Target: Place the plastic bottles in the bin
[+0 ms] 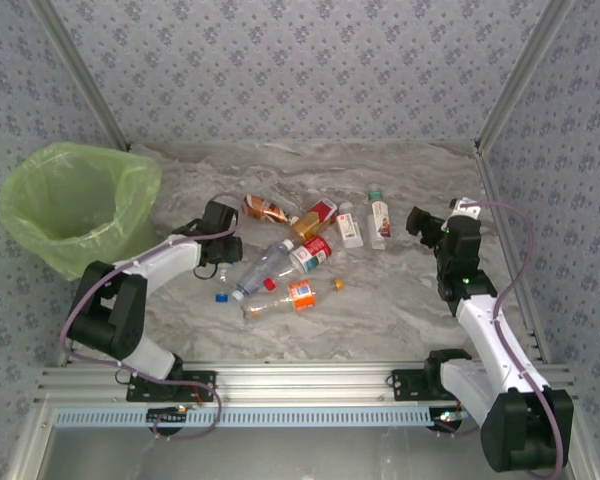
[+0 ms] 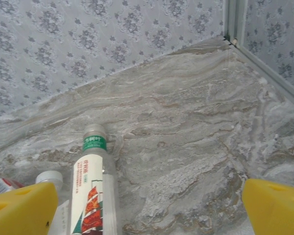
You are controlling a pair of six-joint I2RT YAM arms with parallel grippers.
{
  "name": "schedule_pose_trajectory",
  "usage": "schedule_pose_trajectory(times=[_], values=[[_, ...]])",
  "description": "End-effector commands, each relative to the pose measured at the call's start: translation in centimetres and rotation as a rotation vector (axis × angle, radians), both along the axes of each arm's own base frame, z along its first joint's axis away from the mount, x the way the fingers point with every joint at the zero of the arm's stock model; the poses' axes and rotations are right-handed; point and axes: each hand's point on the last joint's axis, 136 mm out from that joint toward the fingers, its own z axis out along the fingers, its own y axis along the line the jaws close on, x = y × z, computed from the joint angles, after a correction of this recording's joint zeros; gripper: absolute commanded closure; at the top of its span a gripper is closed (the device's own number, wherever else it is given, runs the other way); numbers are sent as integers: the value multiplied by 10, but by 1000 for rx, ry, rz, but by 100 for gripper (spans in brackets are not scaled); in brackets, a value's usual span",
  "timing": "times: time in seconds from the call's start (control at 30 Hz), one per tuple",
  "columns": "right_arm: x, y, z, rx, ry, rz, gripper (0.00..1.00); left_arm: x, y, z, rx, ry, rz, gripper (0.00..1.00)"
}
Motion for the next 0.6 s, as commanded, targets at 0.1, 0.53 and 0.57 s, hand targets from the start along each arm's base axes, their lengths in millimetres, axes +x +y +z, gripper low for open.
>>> schedule_pose_trajectory(times=[0.1, 0.53, 0.57], values=[[-1, 20, 12, 43, -61, 85, 1, 6, -9, 32, -77, -94, -7, 60], [-8, 88, 59, 65, -139, 400, 1, 7, 0, 182, -233, -495, 36, 62], [-8, 93, 64, 48, -148, 410, 1, 7, 2, 197, -243, -540, 45, 62]])
